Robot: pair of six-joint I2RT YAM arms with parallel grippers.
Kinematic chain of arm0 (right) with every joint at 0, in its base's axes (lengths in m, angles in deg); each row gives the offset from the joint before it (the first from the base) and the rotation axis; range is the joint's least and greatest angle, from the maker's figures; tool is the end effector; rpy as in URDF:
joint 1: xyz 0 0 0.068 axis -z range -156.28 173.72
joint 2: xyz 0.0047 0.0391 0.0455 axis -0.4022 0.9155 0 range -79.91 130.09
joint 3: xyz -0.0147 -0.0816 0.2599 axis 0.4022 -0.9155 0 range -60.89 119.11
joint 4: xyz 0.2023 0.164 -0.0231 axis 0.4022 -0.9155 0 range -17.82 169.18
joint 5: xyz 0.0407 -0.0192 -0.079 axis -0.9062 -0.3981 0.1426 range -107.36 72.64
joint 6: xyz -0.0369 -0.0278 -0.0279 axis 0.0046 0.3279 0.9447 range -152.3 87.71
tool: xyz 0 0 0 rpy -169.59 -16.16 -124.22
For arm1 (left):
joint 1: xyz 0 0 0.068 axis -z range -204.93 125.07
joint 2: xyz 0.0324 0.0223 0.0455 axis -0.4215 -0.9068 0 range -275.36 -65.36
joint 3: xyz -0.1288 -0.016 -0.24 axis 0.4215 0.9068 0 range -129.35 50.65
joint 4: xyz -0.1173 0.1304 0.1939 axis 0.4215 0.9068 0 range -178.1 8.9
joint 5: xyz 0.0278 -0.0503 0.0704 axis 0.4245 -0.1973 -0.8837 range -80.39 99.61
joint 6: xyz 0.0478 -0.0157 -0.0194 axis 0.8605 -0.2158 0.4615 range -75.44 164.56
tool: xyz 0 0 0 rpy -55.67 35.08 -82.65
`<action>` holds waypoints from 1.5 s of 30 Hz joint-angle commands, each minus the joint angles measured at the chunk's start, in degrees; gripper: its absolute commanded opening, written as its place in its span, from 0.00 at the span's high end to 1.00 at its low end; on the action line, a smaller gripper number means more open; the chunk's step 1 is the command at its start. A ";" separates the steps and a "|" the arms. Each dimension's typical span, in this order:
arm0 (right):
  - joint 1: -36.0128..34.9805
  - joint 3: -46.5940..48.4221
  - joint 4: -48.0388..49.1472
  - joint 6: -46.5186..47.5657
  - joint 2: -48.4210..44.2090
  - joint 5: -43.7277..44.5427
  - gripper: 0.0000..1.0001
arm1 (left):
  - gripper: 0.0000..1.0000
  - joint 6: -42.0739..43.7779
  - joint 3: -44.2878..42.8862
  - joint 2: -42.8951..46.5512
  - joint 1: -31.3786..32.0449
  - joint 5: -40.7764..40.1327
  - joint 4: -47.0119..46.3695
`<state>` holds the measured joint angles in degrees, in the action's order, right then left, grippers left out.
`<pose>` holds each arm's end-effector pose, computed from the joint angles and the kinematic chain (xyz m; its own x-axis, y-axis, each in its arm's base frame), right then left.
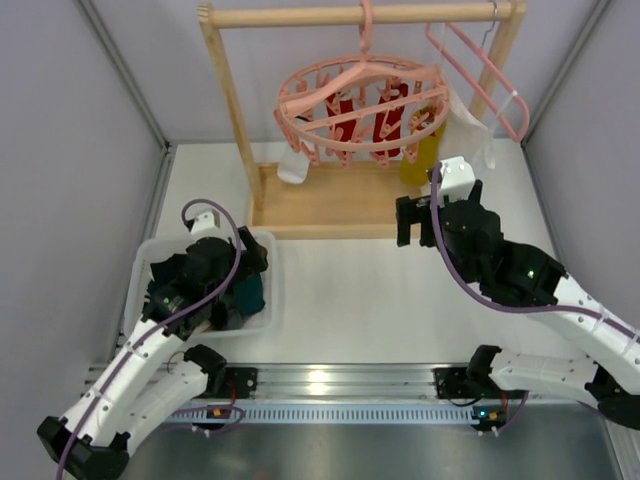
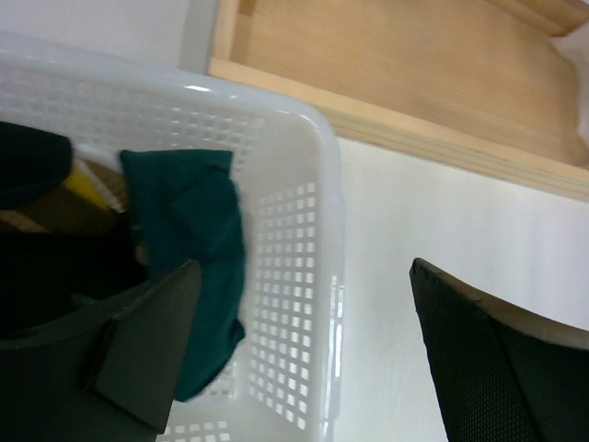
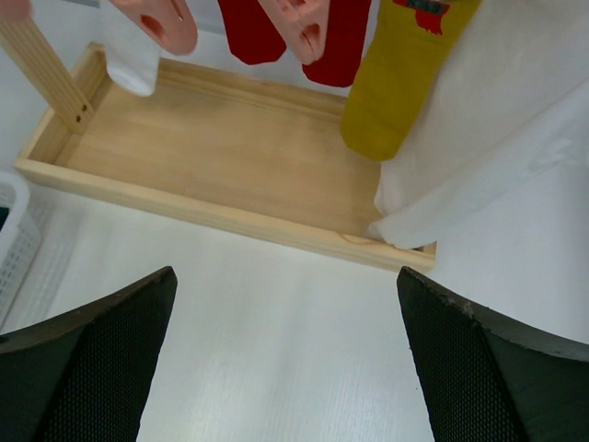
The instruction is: Remove the socks clipped to the hanger
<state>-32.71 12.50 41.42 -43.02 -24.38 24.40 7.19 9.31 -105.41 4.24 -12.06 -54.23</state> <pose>0.1193 0.1368 0.4291 -0.2362 -0.1047 -0.9661 -0.2353 0.9708 -0.0477 0.1388 -0.0625 0.2912 -0.4836 -0.3761 -0.7903 -0.1414 0.9247 -0.3535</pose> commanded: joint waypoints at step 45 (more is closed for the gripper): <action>8.08 -16.69 9.54 1.76 -19.76 -37.09 0.01 | 0.02 31.21 -33.09 -83.24 -8.68 19.55 -87.83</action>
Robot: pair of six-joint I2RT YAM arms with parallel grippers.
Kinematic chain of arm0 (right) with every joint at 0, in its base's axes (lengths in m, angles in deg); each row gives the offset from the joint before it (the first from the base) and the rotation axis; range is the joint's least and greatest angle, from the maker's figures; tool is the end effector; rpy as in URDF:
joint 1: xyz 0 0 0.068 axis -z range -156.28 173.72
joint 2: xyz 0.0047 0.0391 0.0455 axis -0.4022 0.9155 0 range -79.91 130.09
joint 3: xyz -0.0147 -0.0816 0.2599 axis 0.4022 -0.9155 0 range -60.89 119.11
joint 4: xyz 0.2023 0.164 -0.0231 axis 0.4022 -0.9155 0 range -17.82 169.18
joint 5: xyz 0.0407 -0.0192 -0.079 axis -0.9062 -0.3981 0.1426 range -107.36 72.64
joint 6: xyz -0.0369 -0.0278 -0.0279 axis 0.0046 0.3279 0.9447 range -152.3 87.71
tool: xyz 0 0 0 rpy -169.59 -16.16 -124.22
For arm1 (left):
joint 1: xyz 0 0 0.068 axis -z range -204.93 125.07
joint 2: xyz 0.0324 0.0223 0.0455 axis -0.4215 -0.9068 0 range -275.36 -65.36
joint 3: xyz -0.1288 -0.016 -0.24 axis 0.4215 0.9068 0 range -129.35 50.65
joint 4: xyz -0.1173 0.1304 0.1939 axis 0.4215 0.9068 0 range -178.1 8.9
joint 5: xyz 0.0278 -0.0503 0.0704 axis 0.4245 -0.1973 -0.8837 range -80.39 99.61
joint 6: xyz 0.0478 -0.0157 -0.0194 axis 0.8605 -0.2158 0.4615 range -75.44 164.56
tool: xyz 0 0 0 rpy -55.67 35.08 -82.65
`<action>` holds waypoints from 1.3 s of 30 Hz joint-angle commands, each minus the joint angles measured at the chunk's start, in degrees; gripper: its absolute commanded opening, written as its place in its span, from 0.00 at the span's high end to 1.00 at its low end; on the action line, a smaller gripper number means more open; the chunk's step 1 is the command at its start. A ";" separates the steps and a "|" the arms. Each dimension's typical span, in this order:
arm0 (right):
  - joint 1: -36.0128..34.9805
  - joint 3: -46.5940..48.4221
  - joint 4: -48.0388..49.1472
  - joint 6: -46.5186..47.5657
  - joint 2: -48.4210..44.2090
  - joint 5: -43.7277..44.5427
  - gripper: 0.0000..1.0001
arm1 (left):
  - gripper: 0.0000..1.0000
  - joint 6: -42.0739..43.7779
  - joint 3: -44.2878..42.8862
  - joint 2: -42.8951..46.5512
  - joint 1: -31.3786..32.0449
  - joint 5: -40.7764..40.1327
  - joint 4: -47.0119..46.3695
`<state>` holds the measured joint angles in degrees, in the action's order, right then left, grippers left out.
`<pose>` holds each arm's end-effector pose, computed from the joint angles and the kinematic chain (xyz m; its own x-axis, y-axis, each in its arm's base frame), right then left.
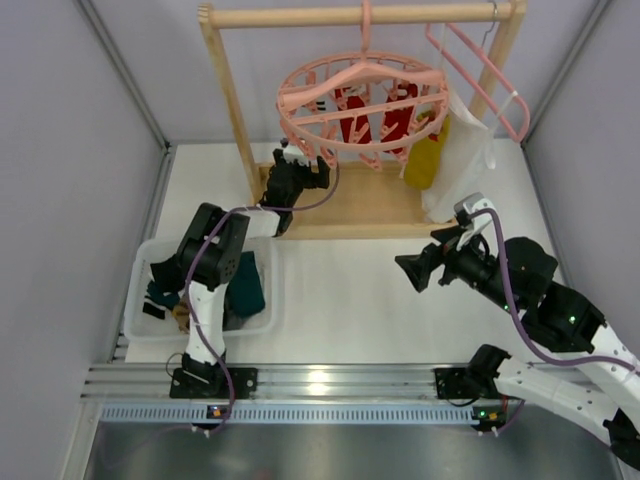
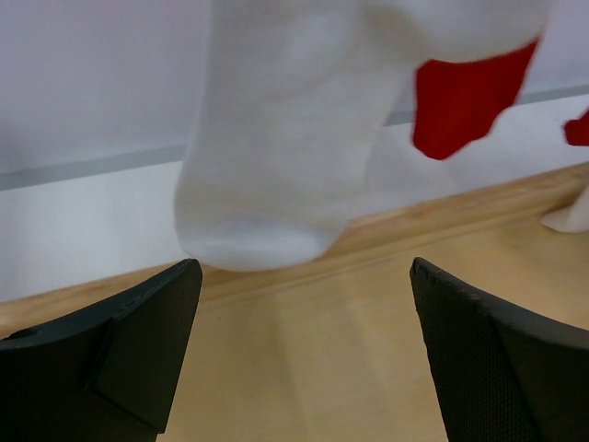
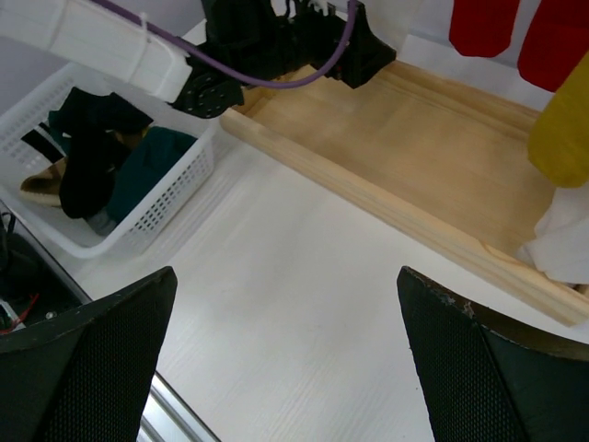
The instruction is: Remove the socks clipped to the hanger
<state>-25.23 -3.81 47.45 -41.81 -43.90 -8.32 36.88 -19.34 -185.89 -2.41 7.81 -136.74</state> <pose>0.0836 0.0874 0.3925 -0.2262 -0.0110 -0.9740 -0.6143 0.7776 0.1339 0.4305 -0.1773 0.1862 -0.0777 -0.1125 -0.9906 0.3465 0.9286 -0.1326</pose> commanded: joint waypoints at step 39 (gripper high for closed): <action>0.70 -0.74 5.71 -0.93 -3.66 -6.84 0.00 | 1.00 -4.10 7.65 8.79 3.13 -14.71 -6.02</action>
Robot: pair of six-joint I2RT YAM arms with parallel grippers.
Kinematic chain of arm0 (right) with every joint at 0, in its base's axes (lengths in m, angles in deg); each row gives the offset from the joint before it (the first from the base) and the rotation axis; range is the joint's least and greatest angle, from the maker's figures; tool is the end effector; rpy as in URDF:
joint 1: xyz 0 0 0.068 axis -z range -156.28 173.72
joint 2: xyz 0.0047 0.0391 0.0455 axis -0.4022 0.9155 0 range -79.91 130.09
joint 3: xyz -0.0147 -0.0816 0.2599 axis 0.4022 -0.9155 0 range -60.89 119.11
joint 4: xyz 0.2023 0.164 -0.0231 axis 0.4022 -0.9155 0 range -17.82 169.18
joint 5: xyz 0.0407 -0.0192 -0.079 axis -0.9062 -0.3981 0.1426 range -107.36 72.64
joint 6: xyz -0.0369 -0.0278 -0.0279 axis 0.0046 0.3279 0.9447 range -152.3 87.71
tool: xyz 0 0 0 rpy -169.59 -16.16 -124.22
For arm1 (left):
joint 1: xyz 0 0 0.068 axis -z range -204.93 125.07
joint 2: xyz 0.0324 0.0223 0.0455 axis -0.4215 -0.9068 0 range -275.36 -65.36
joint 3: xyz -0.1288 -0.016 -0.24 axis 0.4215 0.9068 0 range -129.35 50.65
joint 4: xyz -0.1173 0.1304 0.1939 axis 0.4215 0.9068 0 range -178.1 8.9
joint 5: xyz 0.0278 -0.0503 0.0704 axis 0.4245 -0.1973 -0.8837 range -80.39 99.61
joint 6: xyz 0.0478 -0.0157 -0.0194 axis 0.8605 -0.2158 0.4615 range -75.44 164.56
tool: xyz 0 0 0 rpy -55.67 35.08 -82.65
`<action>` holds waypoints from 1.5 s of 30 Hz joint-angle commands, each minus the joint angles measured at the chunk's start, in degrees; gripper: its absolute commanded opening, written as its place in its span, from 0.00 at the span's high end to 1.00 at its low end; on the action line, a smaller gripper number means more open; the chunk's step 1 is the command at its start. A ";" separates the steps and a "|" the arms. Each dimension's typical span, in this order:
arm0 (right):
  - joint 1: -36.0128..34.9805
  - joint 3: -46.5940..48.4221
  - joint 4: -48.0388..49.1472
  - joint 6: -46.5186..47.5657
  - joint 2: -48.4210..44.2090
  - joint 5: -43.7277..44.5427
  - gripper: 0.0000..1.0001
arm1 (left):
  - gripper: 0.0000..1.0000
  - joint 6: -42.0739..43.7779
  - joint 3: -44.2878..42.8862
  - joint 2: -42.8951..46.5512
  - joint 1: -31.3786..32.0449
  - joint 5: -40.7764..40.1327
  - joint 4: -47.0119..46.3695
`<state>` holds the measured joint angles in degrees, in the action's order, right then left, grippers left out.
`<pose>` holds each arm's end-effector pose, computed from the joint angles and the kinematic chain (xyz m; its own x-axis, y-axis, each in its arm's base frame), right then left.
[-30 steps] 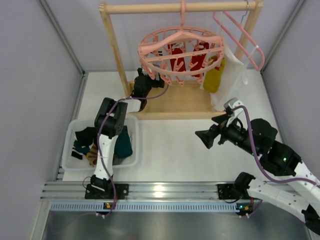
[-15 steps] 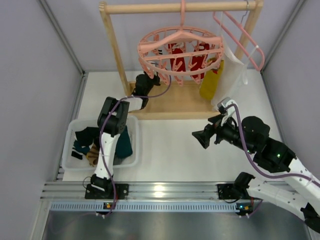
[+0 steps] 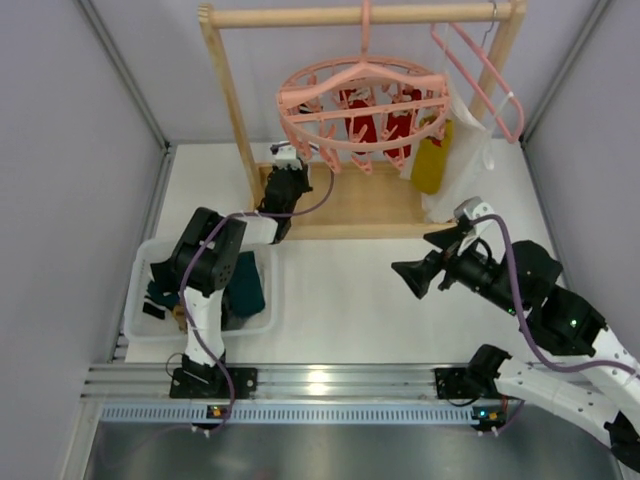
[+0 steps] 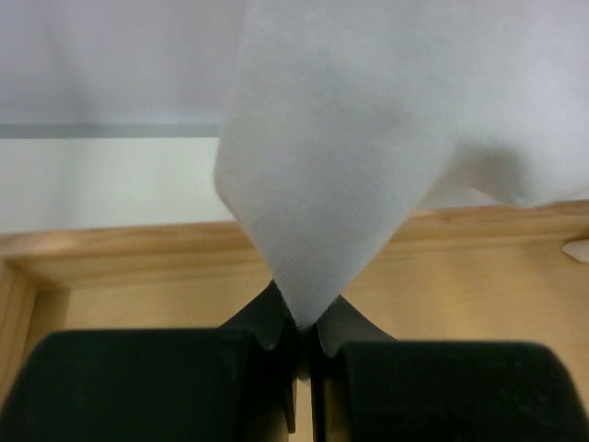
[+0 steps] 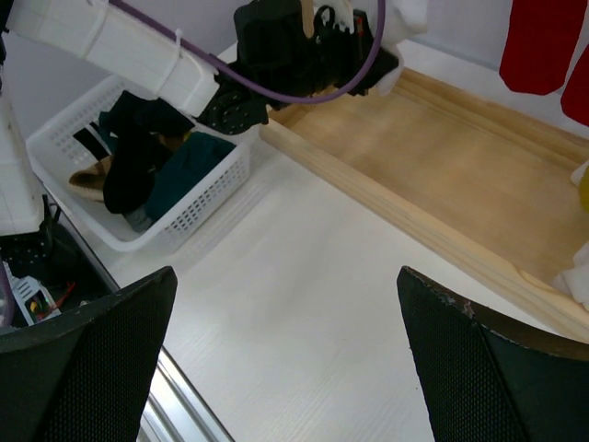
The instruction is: Remove the socks clipped to the hanger
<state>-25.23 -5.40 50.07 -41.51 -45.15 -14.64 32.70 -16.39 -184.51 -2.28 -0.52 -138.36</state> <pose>0.0797 0.0889 0.3908 -0.2102 0.0023 -0.9777 -0.6977 0.7001 0.1517 0.4226 -0.1696 0.1840 -0.0737 -0.1886 -0.9793 0.2061 0.9579 -0.2000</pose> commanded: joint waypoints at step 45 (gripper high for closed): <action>0.61 28.62 -12.03 -3.36 14.01 8.71 0.01 | 1.00 18.80 29.44 37.60 51.26 -54.11 -5.11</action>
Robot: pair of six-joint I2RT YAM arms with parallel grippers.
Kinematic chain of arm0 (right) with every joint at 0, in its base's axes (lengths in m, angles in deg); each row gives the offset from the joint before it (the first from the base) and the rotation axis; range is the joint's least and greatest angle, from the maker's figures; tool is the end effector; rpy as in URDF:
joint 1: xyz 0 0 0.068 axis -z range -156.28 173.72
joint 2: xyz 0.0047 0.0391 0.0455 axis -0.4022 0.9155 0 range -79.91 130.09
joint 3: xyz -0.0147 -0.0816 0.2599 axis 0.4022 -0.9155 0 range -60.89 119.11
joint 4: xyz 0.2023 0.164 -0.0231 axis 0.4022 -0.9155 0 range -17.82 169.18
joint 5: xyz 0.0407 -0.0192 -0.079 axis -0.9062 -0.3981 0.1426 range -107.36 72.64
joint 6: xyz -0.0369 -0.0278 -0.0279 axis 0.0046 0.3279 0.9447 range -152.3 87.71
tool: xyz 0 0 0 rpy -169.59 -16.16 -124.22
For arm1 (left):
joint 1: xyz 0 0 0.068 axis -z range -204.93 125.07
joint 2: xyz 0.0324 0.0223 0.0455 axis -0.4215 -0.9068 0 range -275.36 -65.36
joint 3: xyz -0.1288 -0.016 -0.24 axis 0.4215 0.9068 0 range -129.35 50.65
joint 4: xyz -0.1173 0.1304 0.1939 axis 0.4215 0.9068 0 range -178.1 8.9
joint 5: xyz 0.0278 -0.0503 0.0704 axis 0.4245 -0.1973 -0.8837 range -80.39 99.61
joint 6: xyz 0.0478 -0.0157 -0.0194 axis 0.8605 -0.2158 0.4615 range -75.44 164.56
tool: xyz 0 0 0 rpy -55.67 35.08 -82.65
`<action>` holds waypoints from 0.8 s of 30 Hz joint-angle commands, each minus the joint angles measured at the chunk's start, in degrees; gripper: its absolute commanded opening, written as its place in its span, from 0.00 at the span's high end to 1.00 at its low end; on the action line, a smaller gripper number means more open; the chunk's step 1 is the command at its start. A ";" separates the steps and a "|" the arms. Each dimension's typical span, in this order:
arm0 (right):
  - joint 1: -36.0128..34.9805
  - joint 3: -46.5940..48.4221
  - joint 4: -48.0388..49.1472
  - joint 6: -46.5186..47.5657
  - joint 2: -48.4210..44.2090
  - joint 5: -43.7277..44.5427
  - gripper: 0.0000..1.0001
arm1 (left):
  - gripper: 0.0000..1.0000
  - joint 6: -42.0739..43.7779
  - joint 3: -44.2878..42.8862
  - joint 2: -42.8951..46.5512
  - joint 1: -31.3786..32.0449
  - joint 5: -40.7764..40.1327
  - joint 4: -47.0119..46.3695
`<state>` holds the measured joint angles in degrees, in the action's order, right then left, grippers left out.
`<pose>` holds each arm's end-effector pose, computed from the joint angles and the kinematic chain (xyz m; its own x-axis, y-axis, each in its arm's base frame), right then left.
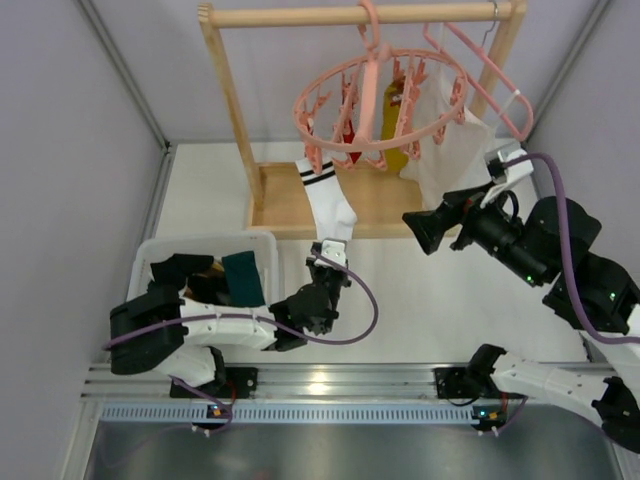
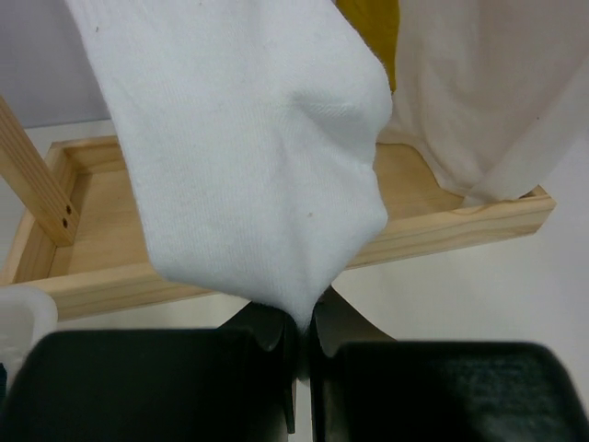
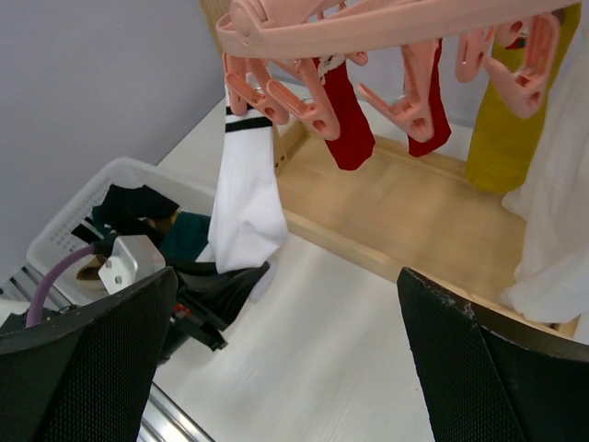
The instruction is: Remove the socks clipped to the hanger
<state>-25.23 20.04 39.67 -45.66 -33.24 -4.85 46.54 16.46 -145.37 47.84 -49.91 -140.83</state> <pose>0.0820 0.0823 0.4831 -0.1959 0.1187 -0.9734 -0.5645 0.7980 0.2110 0.1120 -0.2577 0.2506 0.0436 -0.0815 -0.9957 0.2296 0.9708 -0.0694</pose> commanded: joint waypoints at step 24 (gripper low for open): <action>0.61 16.71 -9.45 2.29 13.44 -7.94 0.03 | 1.00 26.41 -24.60 -21.33 11.16 -5.17 -2.64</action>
<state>-25.23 33.15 32.06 -44.24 -21.06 -11.62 69.57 -5.55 -165.39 57.98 -55.79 -141.18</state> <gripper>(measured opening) 0.974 0.049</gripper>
